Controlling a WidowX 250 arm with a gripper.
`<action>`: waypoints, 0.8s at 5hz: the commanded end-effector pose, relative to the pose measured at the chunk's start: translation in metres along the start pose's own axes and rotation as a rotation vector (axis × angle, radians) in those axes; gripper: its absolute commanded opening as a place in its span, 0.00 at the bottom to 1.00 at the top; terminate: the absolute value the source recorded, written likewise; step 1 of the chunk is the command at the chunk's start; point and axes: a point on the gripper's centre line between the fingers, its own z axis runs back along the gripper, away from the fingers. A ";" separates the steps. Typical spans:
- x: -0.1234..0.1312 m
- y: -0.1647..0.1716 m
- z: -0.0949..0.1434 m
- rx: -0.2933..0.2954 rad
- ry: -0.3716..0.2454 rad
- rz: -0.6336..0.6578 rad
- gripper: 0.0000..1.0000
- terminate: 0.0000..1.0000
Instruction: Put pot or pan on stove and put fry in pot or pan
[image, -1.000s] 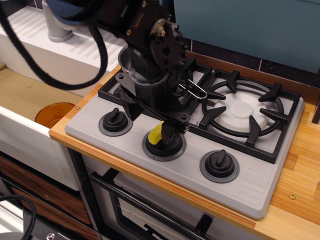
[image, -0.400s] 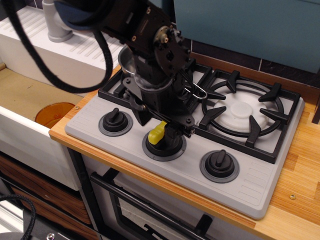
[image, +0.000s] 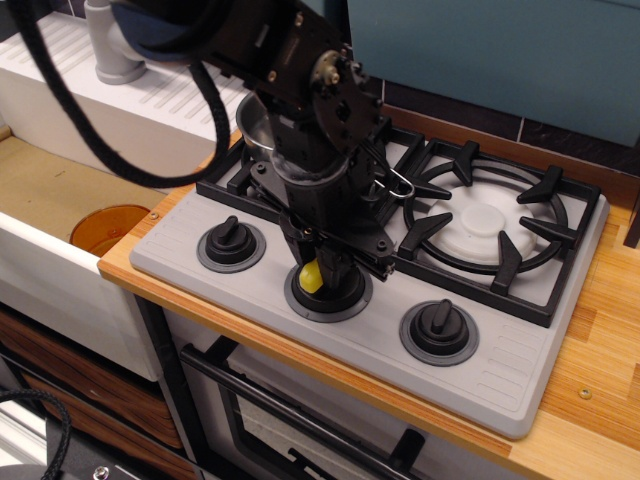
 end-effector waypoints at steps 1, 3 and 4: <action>0.014 0.009 0.023 -0.070 0.001 0.001 0.00 0.00; 0.036 0.054 0.073 -0.091 0.106 -0.033 0.00 0.00; 0.054 0.076 0.085 -0.102 0.131 -0.052 0.00 0.00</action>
